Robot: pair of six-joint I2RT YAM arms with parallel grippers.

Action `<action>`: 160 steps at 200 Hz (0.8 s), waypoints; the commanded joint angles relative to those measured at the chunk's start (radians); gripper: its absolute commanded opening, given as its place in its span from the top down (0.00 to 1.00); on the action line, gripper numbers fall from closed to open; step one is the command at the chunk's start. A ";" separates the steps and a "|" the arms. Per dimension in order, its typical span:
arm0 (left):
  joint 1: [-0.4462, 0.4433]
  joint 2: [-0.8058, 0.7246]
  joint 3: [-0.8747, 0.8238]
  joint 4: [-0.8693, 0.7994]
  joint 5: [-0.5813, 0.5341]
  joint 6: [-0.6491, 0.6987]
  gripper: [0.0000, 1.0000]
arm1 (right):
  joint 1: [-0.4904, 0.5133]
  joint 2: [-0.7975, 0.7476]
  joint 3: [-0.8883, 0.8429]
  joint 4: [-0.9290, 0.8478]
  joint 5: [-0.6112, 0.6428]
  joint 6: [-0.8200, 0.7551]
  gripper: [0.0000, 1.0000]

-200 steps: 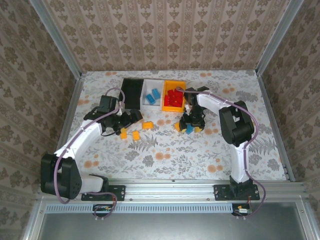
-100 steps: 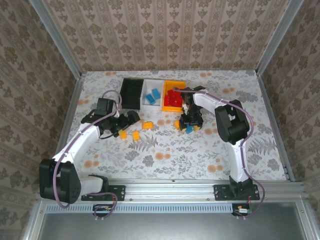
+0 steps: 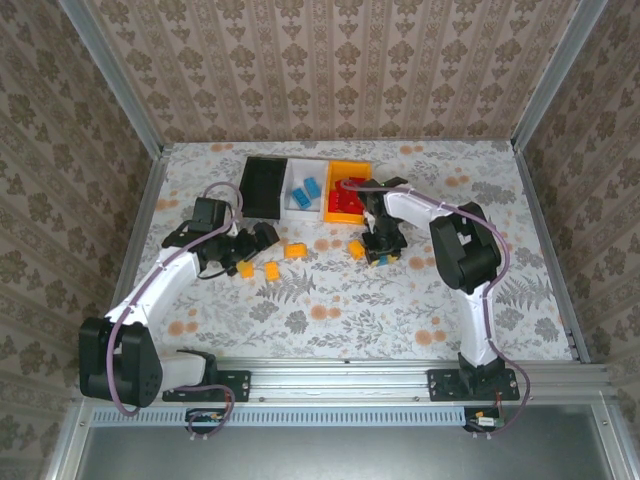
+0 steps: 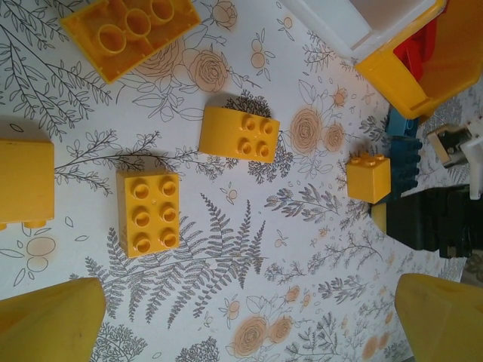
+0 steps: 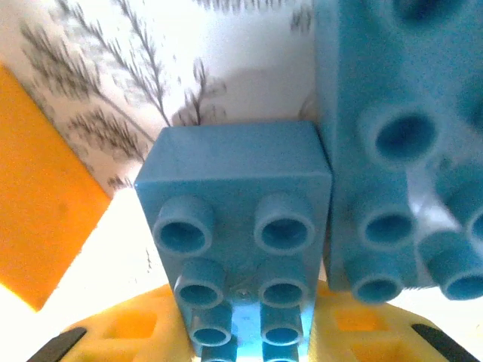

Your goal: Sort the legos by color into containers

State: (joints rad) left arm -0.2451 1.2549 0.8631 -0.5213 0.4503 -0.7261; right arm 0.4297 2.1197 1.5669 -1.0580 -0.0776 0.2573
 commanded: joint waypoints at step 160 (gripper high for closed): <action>0.010 0.010 -0.005 0.016 0.037 0.011 0.00 | 0.013 0.117 0.503 0.194 -0.653 0.402 0.66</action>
State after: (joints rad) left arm -0.2451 1.3201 0.8650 -0.4709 0.4801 -0.7300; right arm 0.4332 2.1098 1.9423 -0.9367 -0.6464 0.4999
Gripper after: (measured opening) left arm 0.997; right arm 0.341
